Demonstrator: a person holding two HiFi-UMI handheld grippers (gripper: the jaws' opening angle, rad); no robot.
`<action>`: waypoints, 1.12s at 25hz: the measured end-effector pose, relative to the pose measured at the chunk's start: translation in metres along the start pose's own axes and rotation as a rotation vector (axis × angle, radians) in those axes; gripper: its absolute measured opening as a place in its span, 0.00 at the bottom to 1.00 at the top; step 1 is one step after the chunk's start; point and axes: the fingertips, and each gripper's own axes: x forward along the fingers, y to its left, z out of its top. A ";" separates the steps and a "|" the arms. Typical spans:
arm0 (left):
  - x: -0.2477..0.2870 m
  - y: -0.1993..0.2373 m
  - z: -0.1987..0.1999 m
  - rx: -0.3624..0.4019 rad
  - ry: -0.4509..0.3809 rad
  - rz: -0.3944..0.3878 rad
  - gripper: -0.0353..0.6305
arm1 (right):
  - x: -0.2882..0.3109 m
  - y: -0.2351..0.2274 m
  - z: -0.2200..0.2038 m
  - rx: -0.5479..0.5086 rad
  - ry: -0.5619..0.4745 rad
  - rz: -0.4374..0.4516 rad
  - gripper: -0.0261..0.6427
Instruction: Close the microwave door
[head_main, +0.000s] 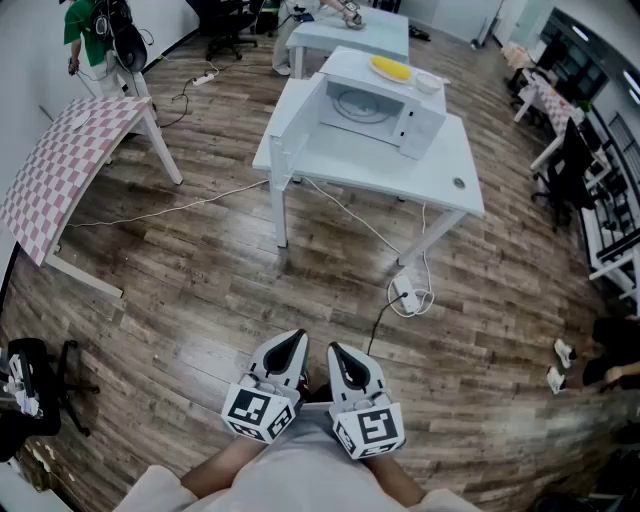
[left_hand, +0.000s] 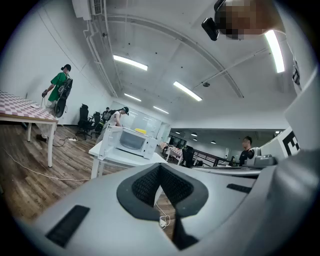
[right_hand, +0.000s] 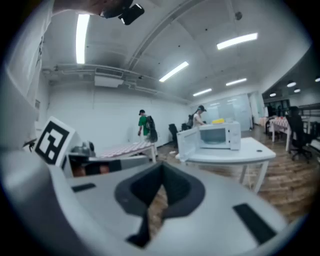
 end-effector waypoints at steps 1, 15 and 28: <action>-0.001 0.001 0.000 -0.002 0.001 0.002 0.08 | 0.000 0.000 -0.001 0.000 0.002 0.000 0.07; -0.006 0.008 0.006 -0.010 -0.018 0.011 0.08 | 0.007 0.012 0.004 0.015 -0.008 0.045 0.07; 0.006 0.008 -0.004 -0.036 0.005 0.016 0.08 | 0.013 -0.001 -0.001 0.047 -0.006 0.048 0.07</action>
